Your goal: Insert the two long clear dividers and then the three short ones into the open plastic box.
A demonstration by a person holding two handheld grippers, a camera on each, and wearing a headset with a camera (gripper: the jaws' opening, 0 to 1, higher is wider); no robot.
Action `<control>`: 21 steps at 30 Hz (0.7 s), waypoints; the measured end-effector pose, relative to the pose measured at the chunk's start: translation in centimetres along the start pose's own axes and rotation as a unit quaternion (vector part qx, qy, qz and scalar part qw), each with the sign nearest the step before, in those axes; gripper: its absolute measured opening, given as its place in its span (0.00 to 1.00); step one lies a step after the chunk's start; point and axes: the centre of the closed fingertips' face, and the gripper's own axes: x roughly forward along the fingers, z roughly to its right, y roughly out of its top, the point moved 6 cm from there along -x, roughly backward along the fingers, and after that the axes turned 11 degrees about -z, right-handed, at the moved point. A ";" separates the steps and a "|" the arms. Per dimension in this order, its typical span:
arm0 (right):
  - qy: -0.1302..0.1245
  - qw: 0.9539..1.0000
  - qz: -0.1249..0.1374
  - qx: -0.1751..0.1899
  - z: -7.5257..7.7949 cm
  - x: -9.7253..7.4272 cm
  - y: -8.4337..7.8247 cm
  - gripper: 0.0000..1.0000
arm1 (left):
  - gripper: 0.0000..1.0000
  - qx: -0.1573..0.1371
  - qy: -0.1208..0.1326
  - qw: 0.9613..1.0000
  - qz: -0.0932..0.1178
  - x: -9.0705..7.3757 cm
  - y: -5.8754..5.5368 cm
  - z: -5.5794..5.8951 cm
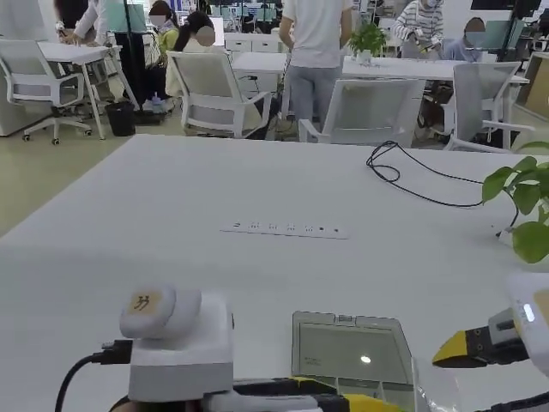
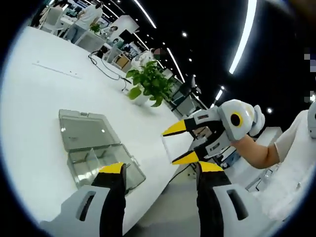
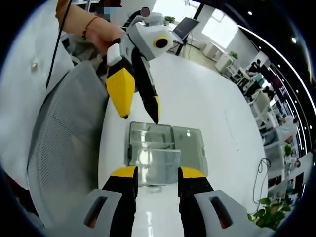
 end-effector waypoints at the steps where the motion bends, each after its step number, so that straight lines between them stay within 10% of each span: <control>1: 0.000 1.000 0.001 -0.002 0.0 -0.1 0.3 0.33 | 0.53 -0.010 -0.006 1.000 0.002 0.2 0.0 0.1; 21: -0.001 0.999 -0.004 -0.045 -1.0 -0.8 2.6 0.33 | 0.12 -0.073 -0.057 0.996 -0.003 2.4 0.2 1.1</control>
